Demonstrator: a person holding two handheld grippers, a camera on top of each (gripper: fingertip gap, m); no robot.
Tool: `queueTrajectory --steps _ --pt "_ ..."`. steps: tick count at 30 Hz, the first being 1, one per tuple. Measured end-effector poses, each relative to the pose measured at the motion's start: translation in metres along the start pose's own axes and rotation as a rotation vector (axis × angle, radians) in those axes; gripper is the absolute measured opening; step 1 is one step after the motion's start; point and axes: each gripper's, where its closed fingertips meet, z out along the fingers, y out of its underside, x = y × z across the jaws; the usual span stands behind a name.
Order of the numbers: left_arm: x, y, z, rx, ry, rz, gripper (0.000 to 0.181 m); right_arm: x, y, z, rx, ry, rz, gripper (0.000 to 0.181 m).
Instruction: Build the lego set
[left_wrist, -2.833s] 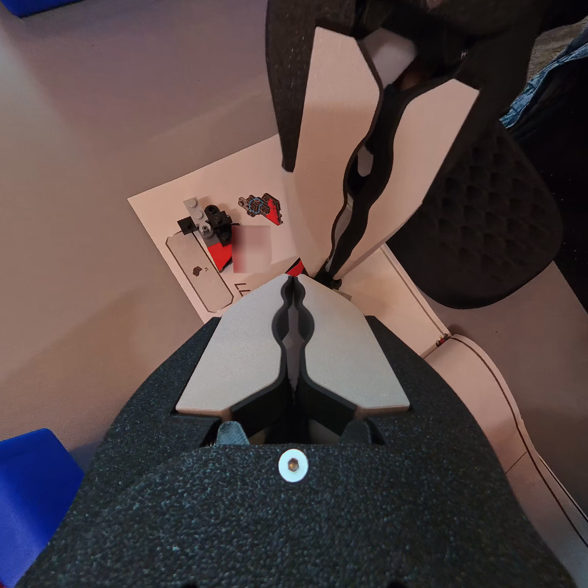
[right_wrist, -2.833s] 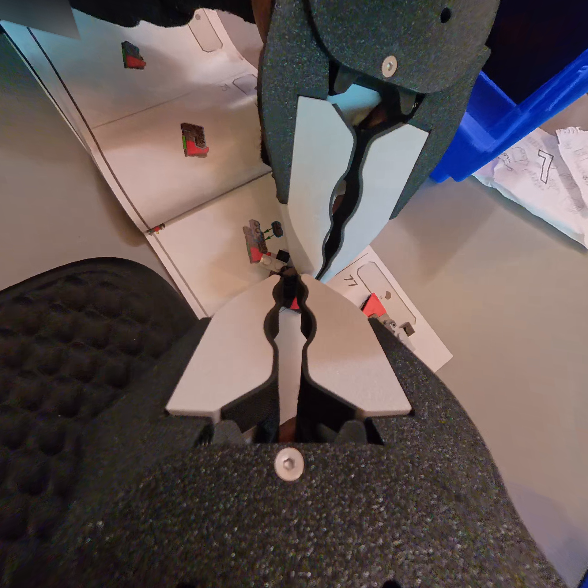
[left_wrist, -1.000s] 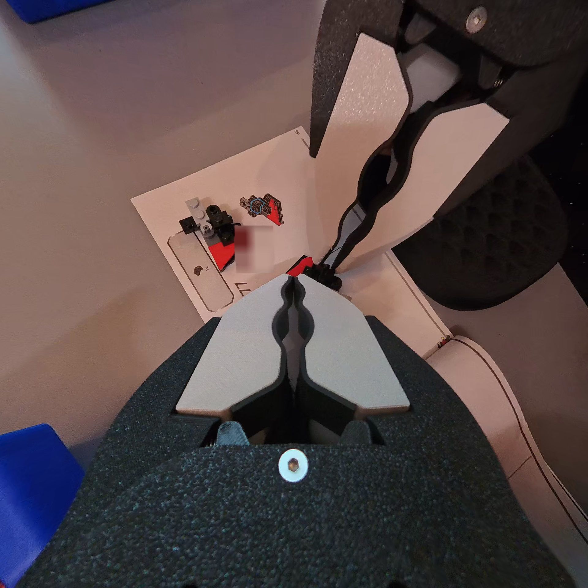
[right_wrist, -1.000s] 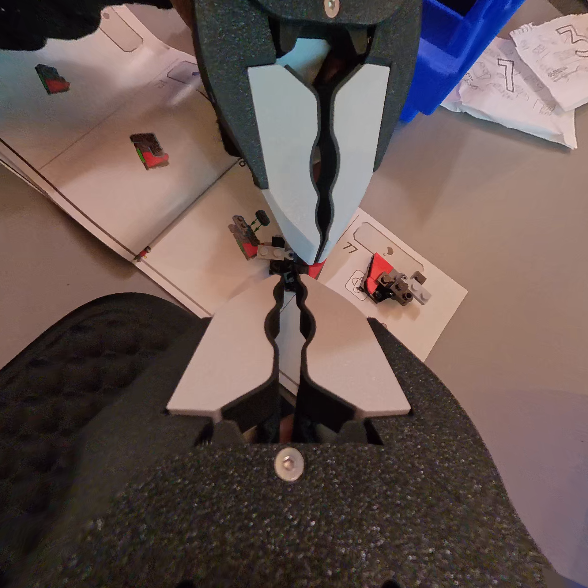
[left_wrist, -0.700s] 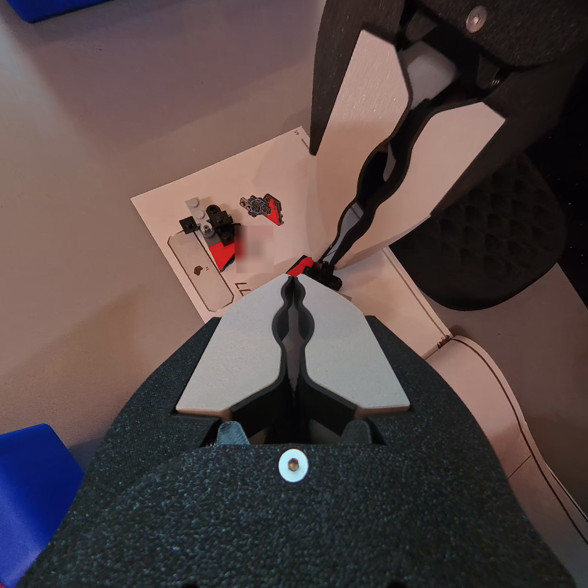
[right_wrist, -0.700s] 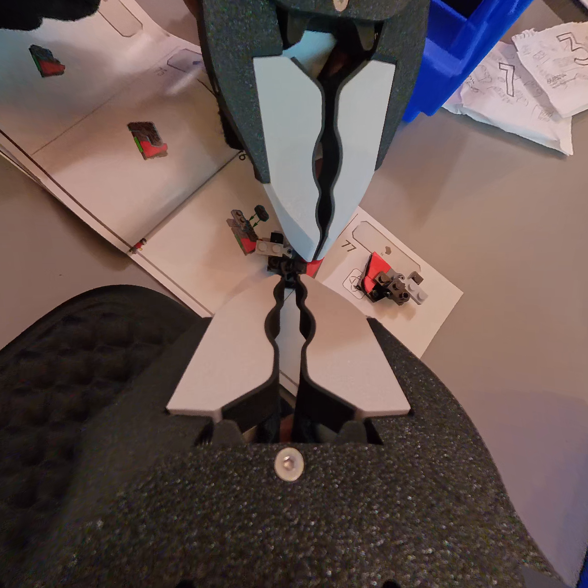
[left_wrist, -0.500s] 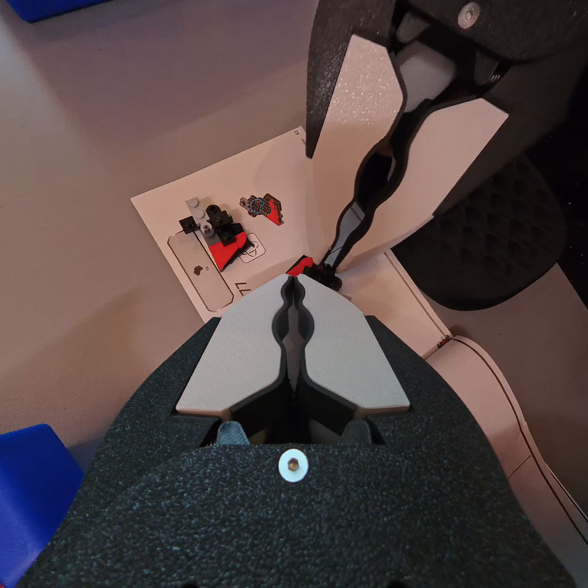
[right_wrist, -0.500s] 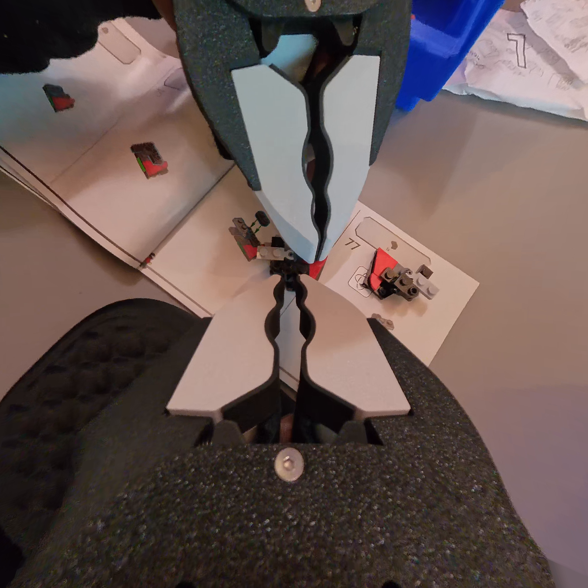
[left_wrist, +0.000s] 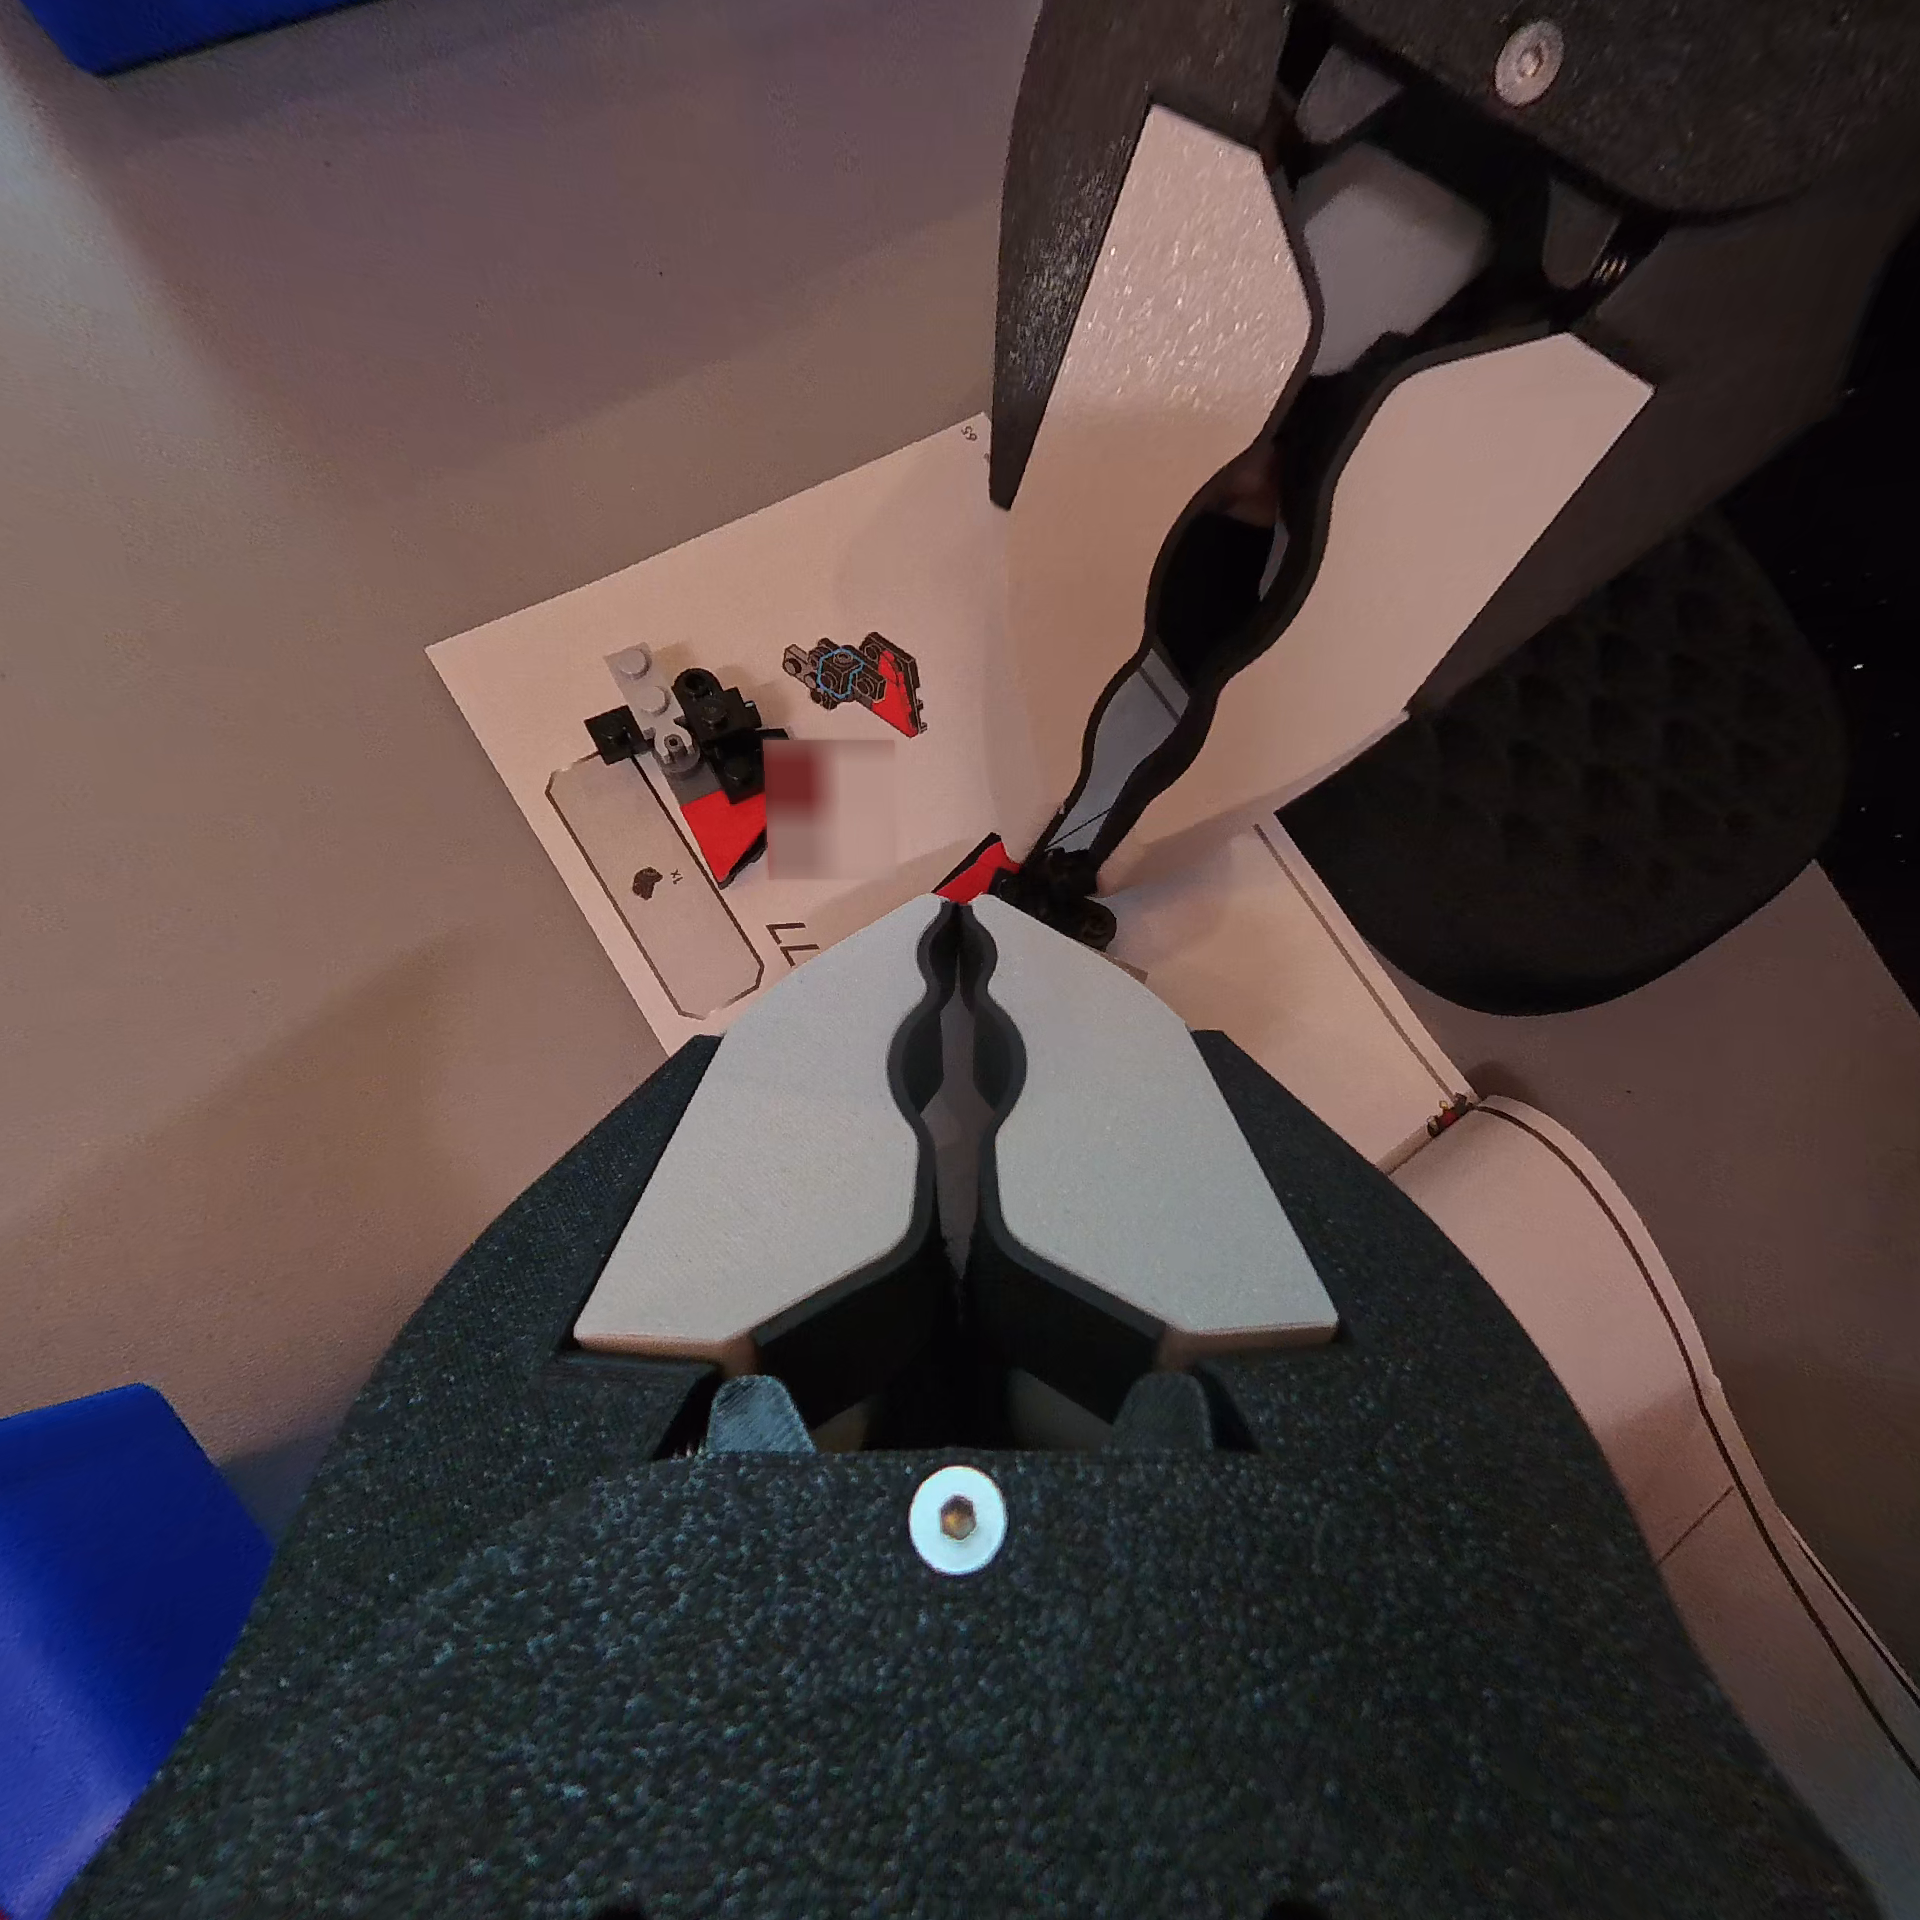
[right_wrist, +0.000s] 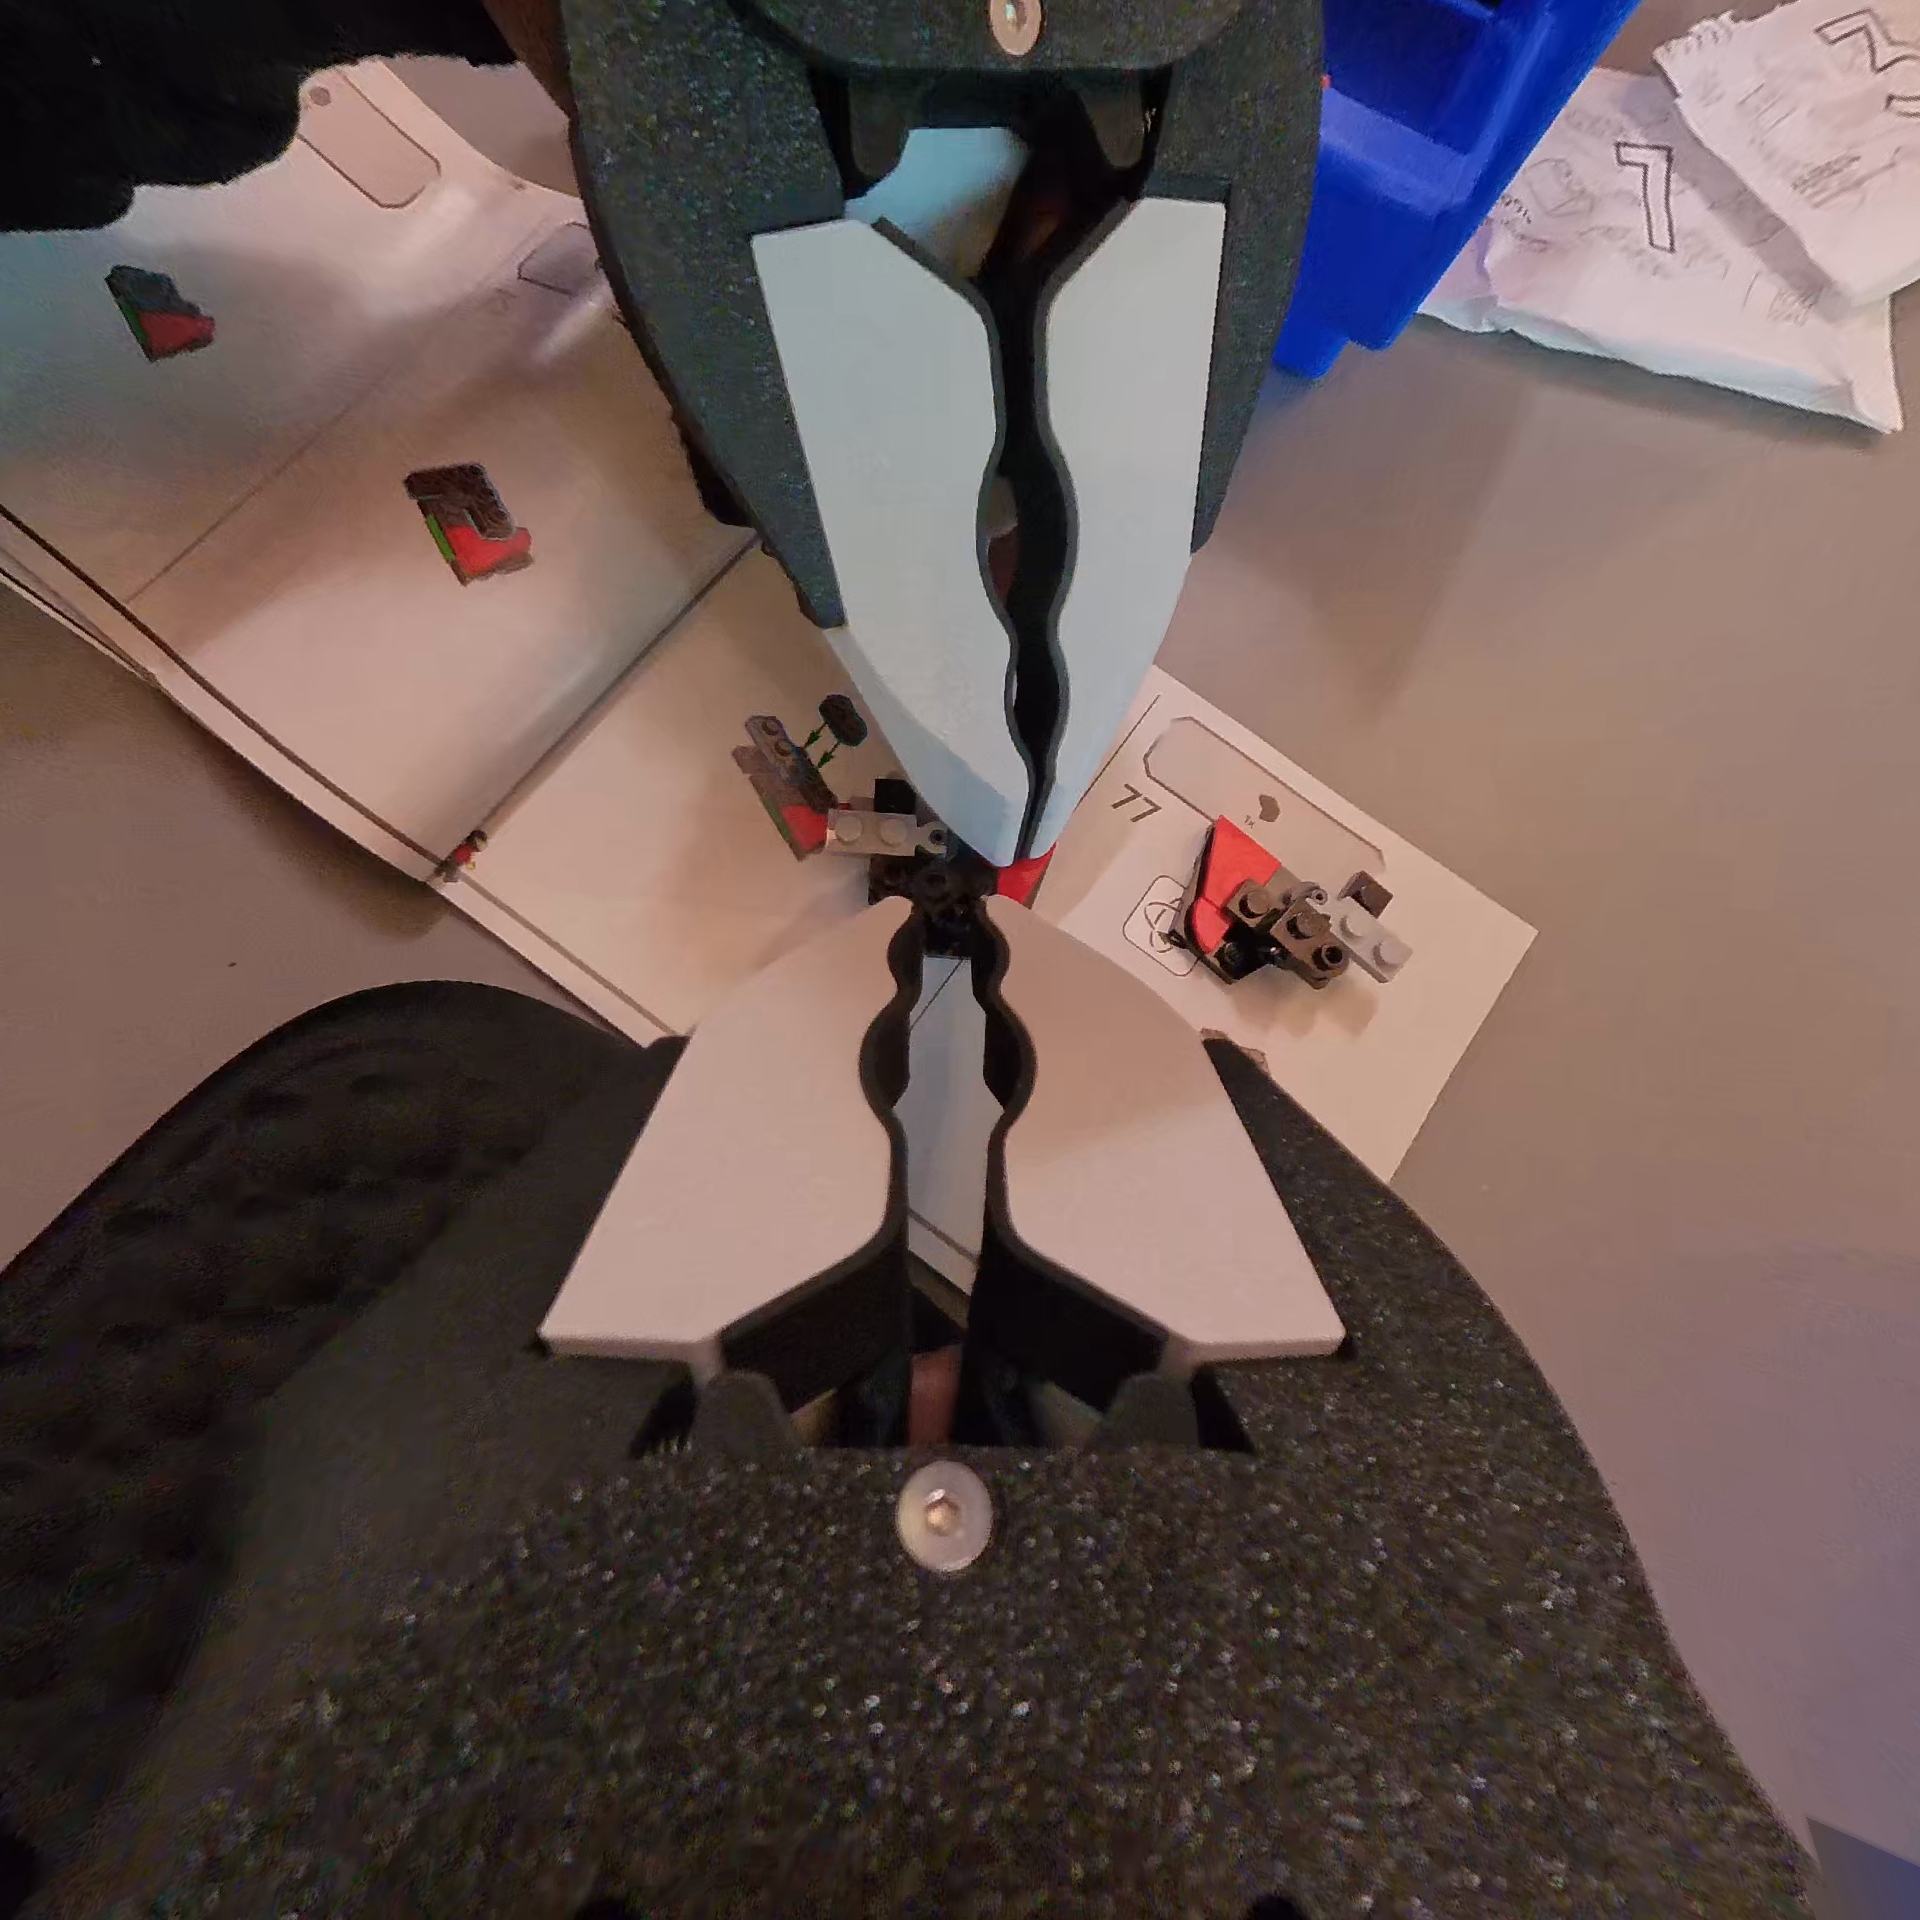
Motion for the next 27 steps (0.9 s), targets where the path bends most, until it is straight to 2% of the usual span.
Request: queueTrajectory --steps 20,27 --pt "-0.0003 0.0001 0.0003 0.002 0.002 -0.002 0.000 0.0011 -0.0030 0.0006 -0.048 -0.037 -0.020 0.012" --pt "-0.0005 0.0002 0.0005 0.005 0.002 -0.002 0.000 0.0014 -0.0038 0.0000 -0.029 -0.048 -0.008 0.001"
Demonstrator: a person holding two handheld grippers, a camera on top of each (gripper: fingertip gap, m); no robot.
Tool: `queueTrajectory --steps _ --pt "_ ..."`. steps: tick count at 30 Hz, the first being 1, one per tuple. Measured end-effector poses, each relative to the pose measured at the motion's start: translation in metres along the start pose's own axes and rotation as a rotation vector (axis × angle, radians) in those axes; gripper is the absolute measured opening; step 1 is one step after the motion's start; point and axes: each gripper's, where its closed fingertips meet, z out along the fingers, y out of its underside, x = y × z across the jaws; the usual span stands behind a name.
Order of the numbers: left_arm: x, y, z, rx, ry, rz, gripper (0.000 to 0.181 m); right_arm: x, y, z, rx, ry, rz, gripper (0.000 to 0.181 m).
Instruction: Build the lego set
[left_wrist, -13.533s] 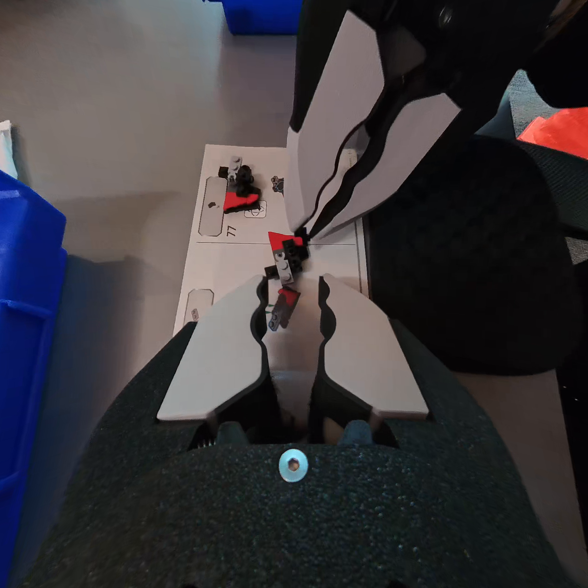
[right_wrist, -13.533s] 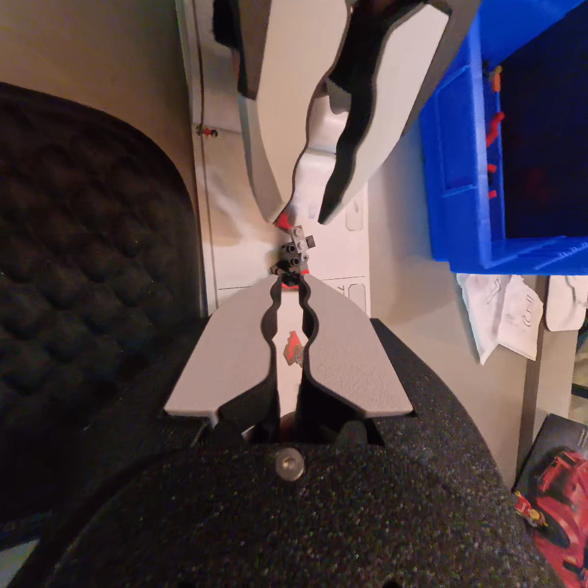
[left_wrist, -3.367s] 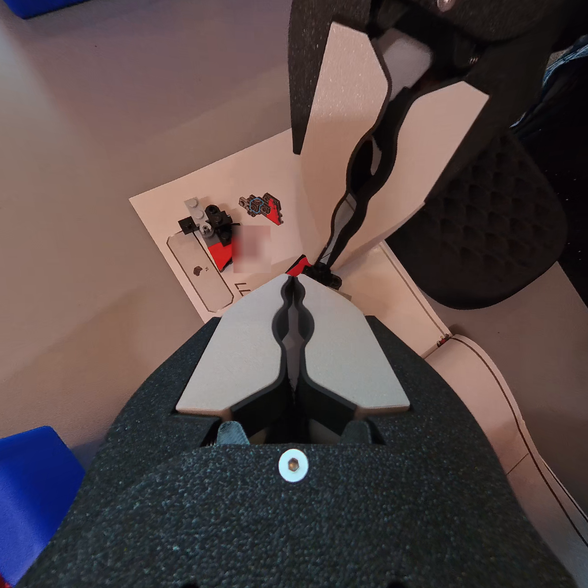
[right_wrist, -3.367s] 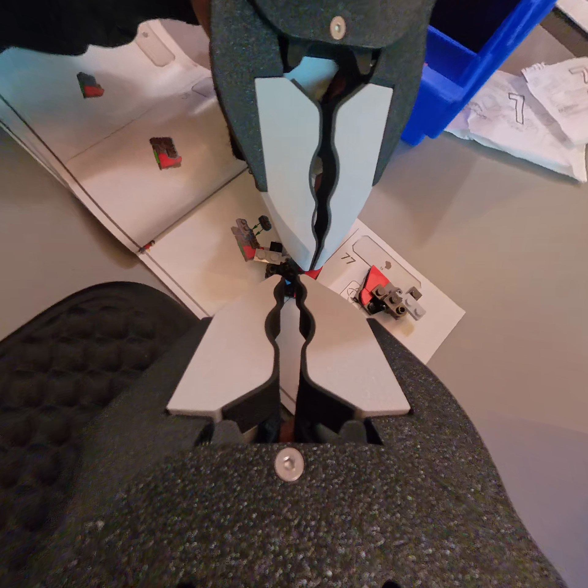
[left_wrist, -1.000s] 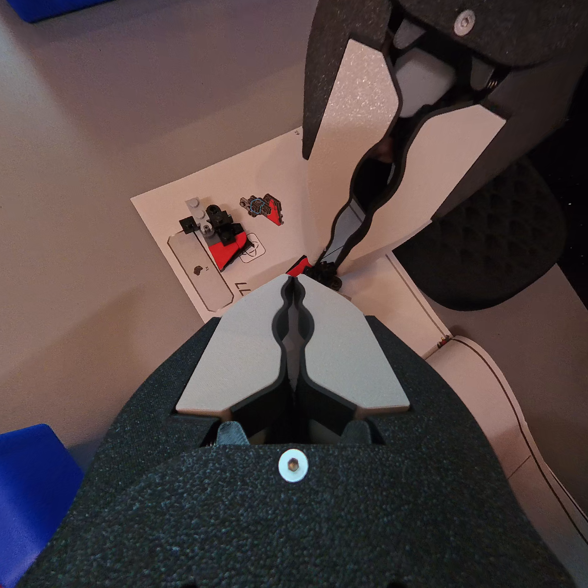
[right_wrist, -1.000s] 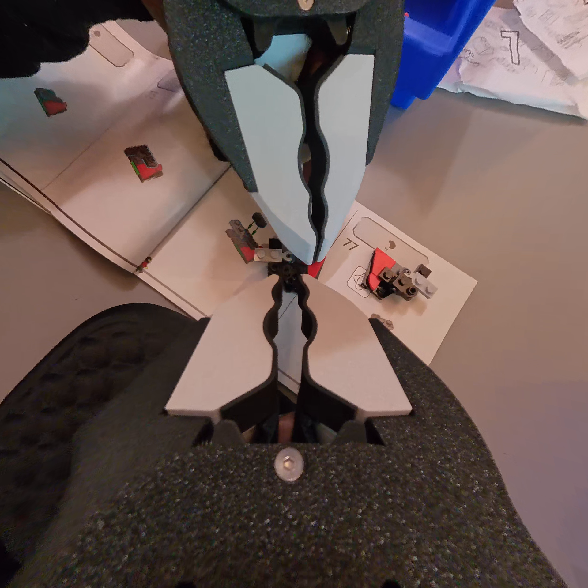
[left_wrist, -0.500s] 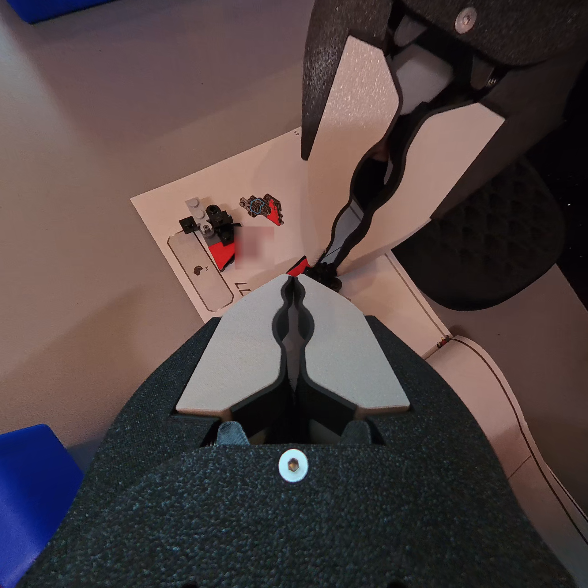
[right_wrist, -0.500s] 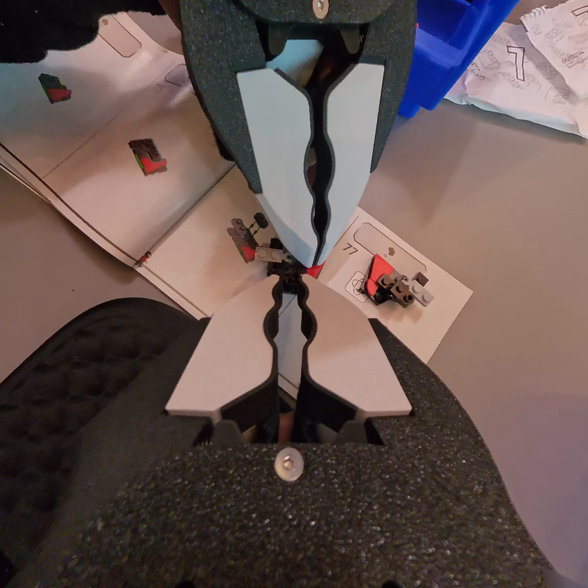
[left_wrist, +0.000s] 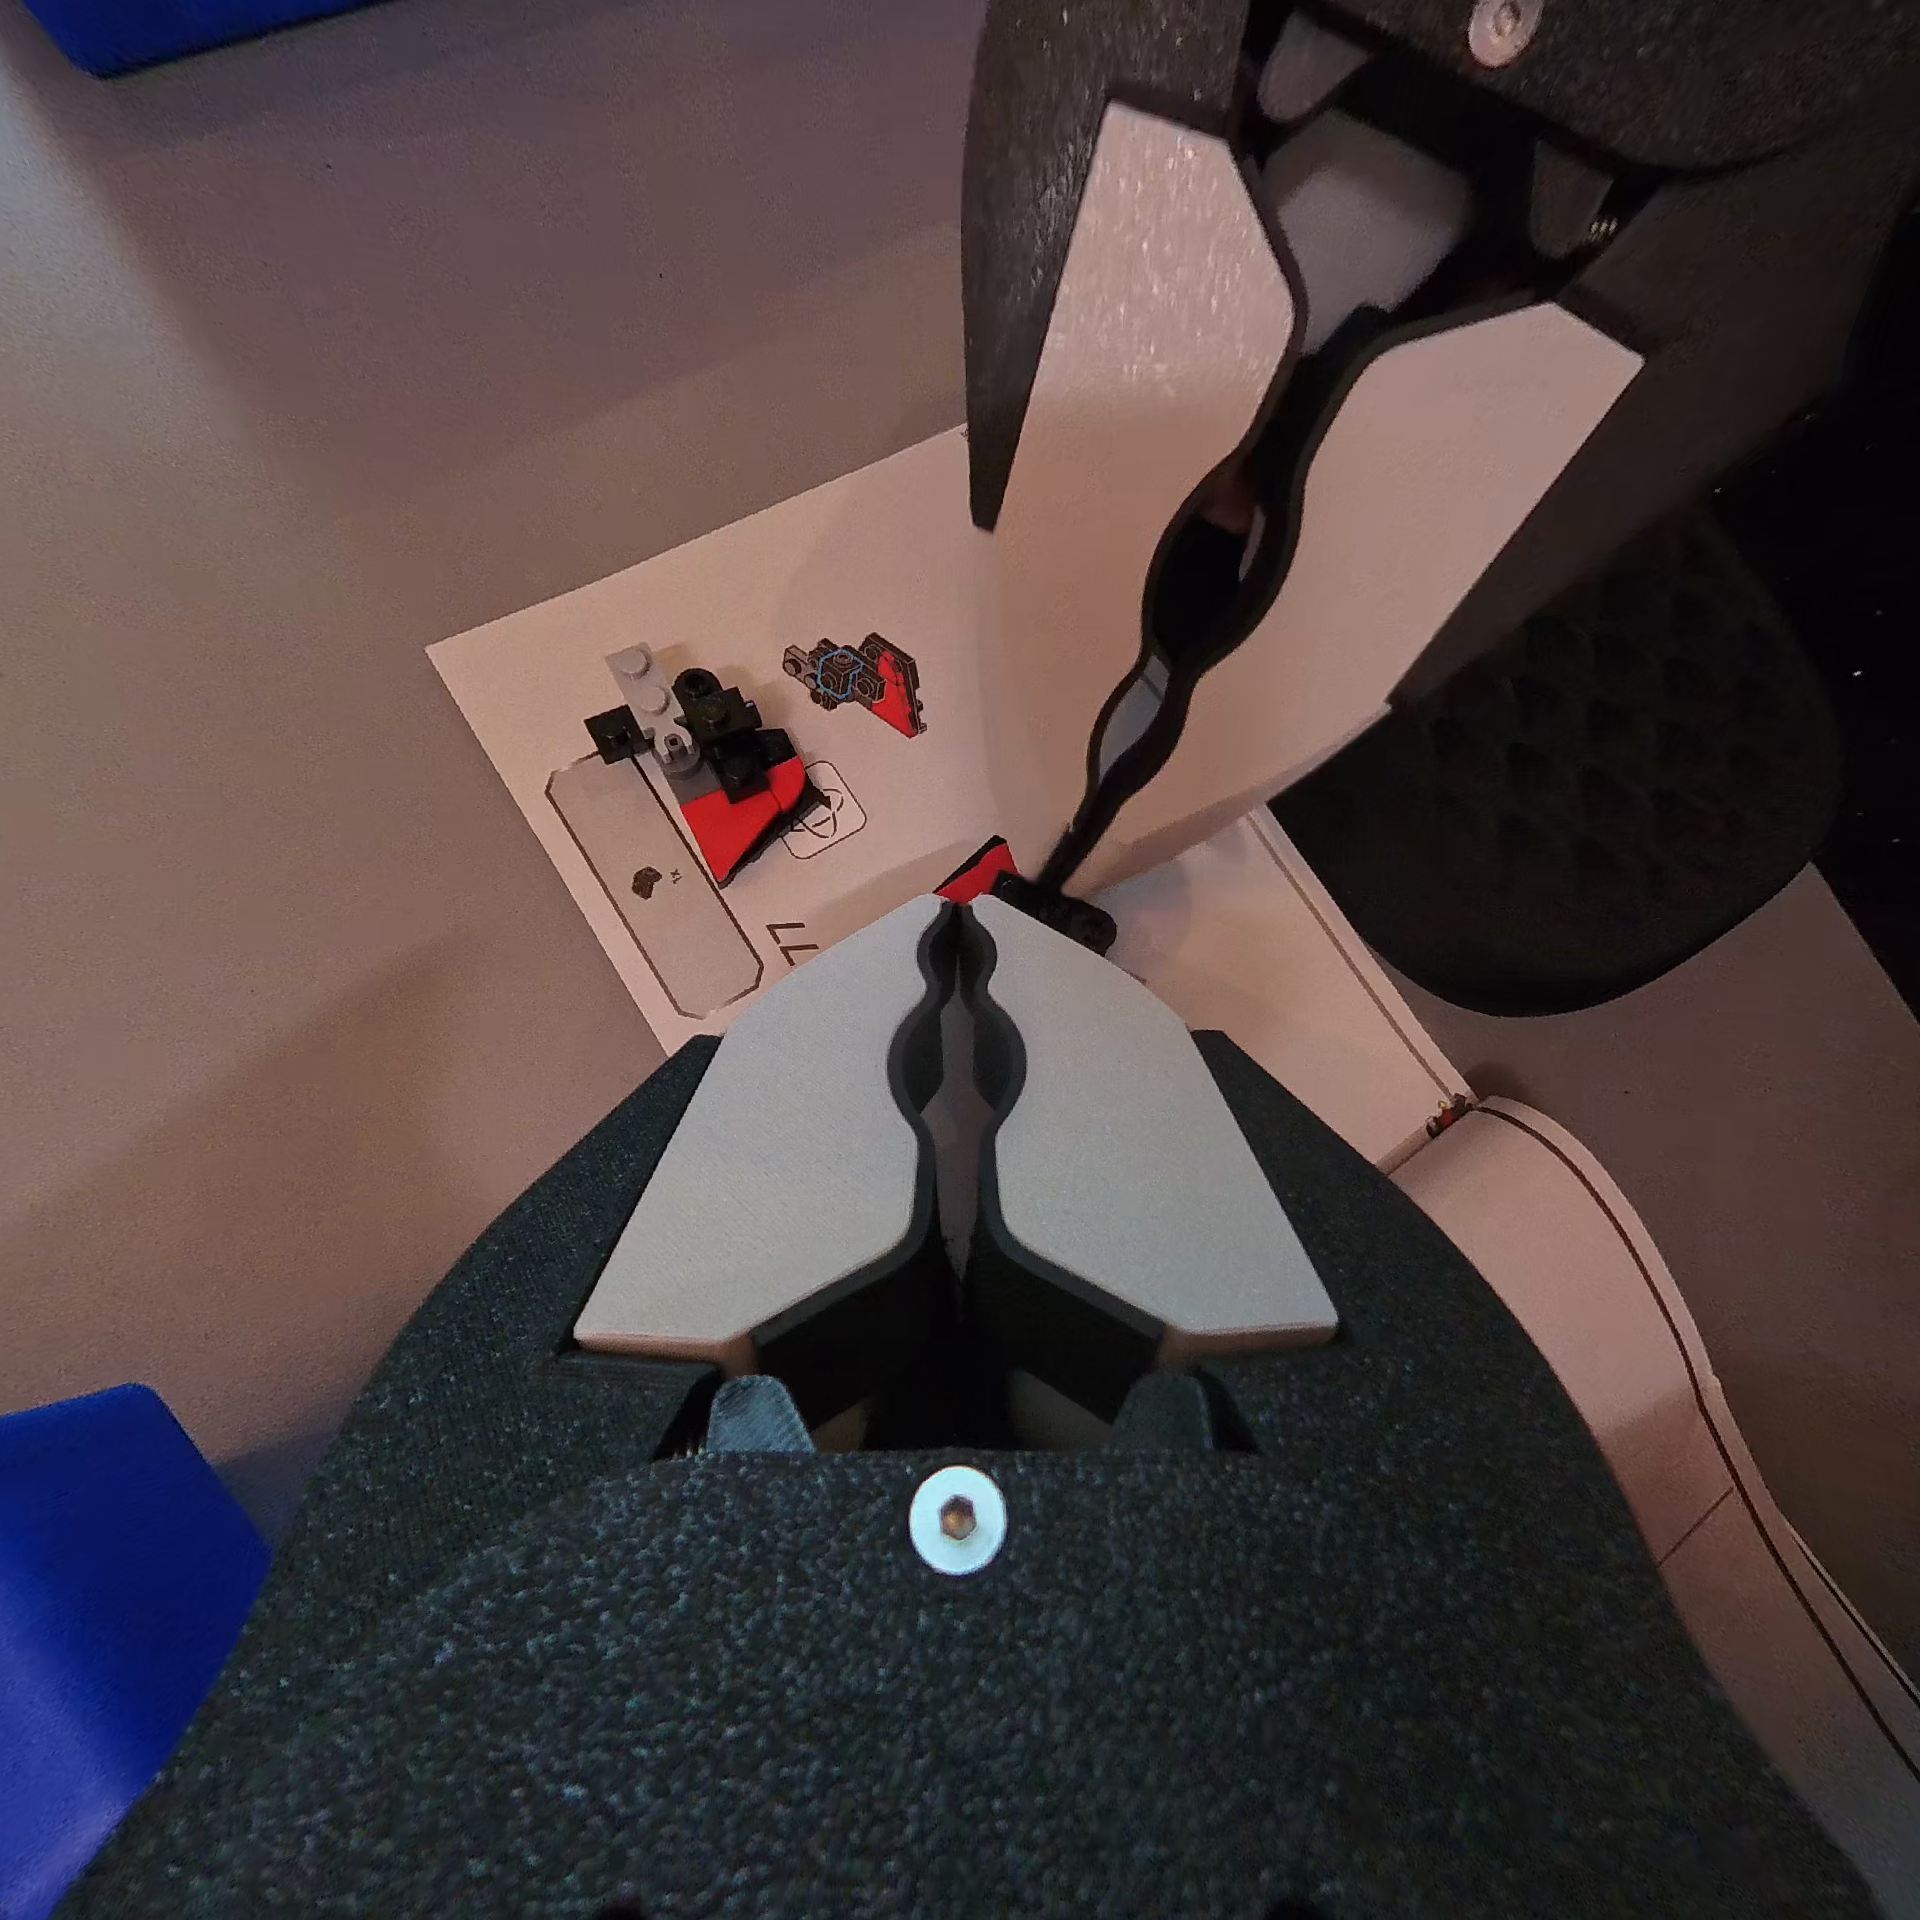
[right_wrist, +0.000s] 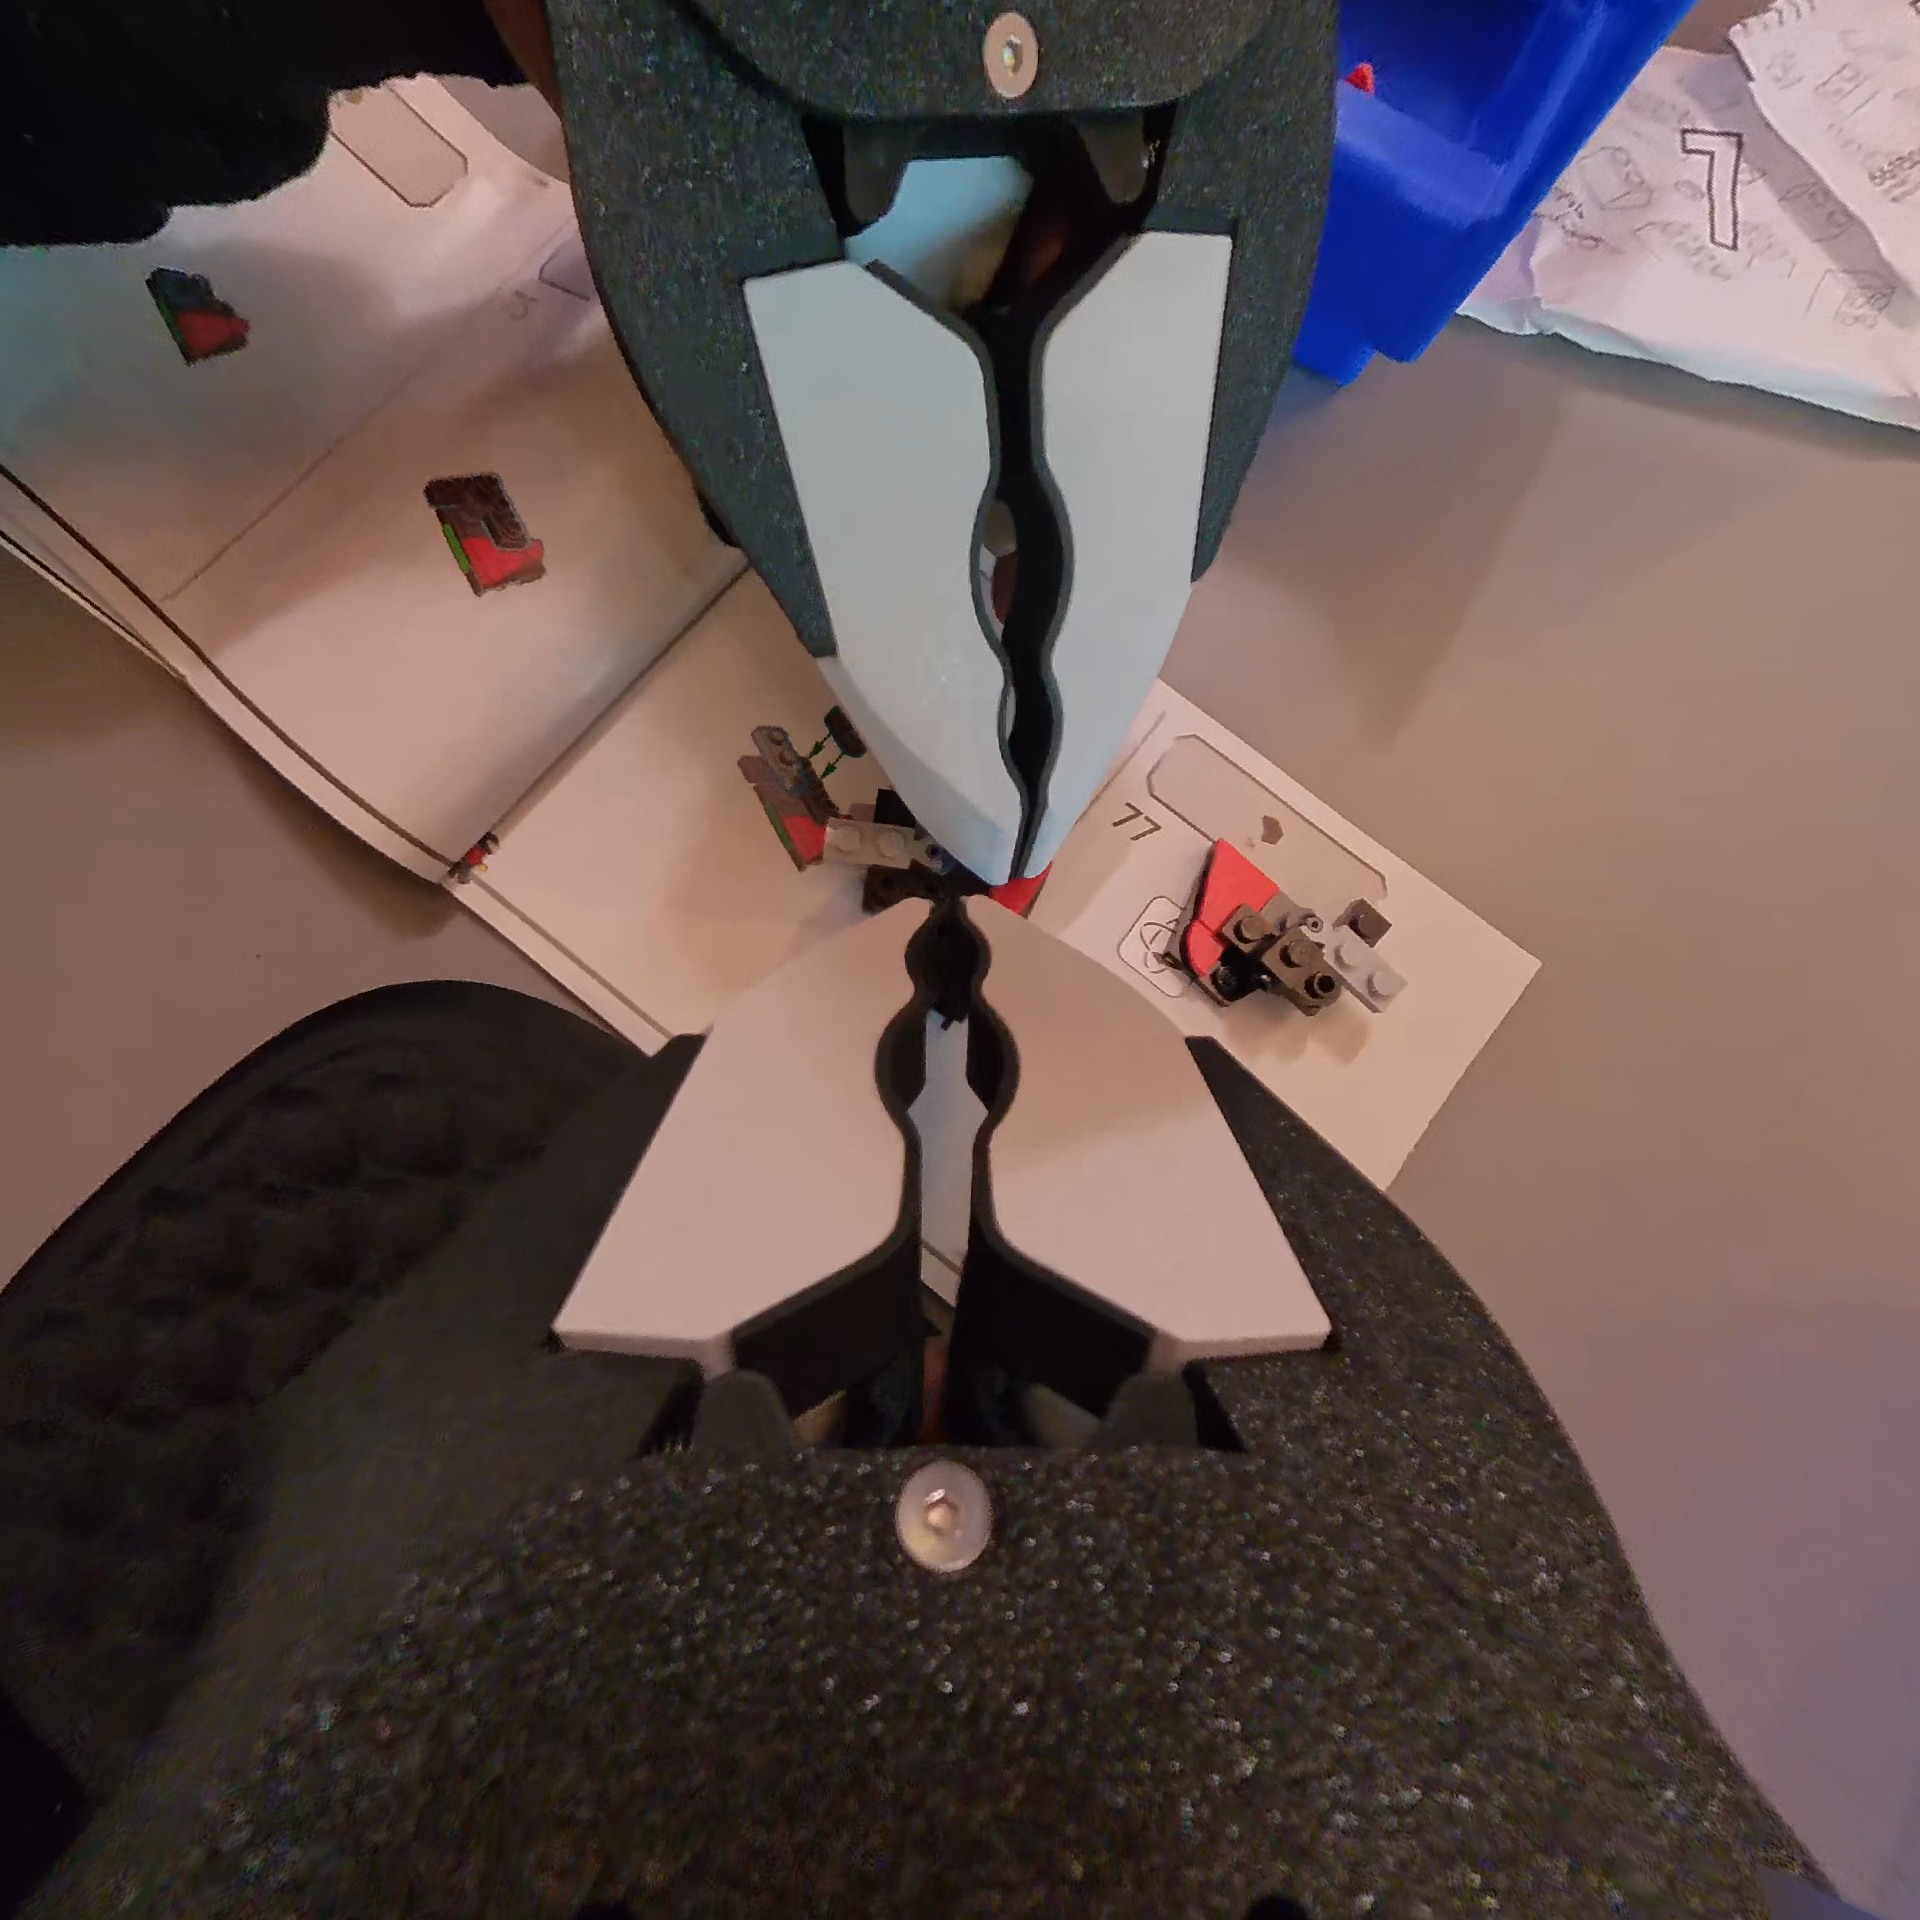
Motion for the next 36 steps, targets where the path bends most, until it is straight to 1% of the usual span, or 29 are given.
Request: queueTrajectory --steps 3,7,10,14,18,21,23,26,27,28,29,31,32,33,34,35,36 --pt "0.000 0.000 0.000 0.000 0.000 -0.001 0.000 0.005 0.000 -0.010 0.015 -0.015 -0.004 0.011" --pt "0.000 0.000 0.000 0.004 0.003 -0.004 0.000 0.004 0.022 -0.013 -0.084 -0.032 -0.042 0.015" --pt "0.000 0.000 0.000 0.006 0.003 -0.003 0.000 0.002 0.022 -0.010 -0.060 -0.041 -0.052 0.012" --pt "0.001 0.000 0.001 0.008 0.008 -0.002 0.000 0.007 0.020 -0.008 -0.044 -0.041 -0.128 0.011" --pt "0.000 0.000 0.001 0.005 0.007 0.000 0.000 0.000 0.021 -0.003 -0.053 -0.119 -0.094 0.007" --pt "0.000 0.000 0.001 0.005 0.009 0.000 0.000 -0.002 0.018 -0.002 -0.027 -0.129 -0.074 0.009" --pt "0.000 0.000 0.001 0.003 0.008 0.003 0.000 -0.001 0.016 -0.001 -0.007 -0.131 -0.057 0.004" --pt "0.000 0.001 -0.001 -0.027 -0.008 0.020 0.000 0.004 0.015 -0.005 0.008 -0.099 -0.076 0.004" --pt "-0.001 0.000 -0.003 -0.042 -0.024 0.033 0.000 0.006 0.009 -0.011 0.054 -0.084 -0.082 0.004" --pt "-0.001 -0.004 -0.008 -0.036 -0.040 0.042 0.016 0.008 -0.001 -0.019 0.130 -0.074 -0.087 0.004" --pt "-0.001 -0.010 -0.015 -0.017 -0.061 0.046 0.021 0.010 -0.013 -0.030 0.229 -0.061 -0.106 0.004" --pt "0.004 -0.030 -0.034 0.079 -0.089 0.042 0.033 0.006 -0.044 -0.062 0.484 -0.018 -0.244 0.003" --pt "0.011 -0.045 -0.045 0.168 -0.087 0.031 0.035 0.000 -0.058 -0.081 0.616 0.029 -0.352 0.003" --pt "0.022 -0.062 -0.058 0.278 -0.063 0.009 0.032 -0.005 -0.071 -0.099 0.727 0.094 -0.463 0.003" --pt "0.038 -0.080 -0.070 0.396 -0.010 -0.011 0.026 -0.012 -0.079 -0.113 0.802 0.149 -0.563 0.003" --pt "0.053 -0.096 -0.081 0.495 0.039 -0.031 0.020 -0.018 -0.085 -0.121 0.837 0.175 -0.640 0.003" --pt "0.065 -0.107 -0.090 0.564 0.075 -0.051 0.017 -0.022 -0.089 -0.126 0.845 0.189 -0.687 0.003"
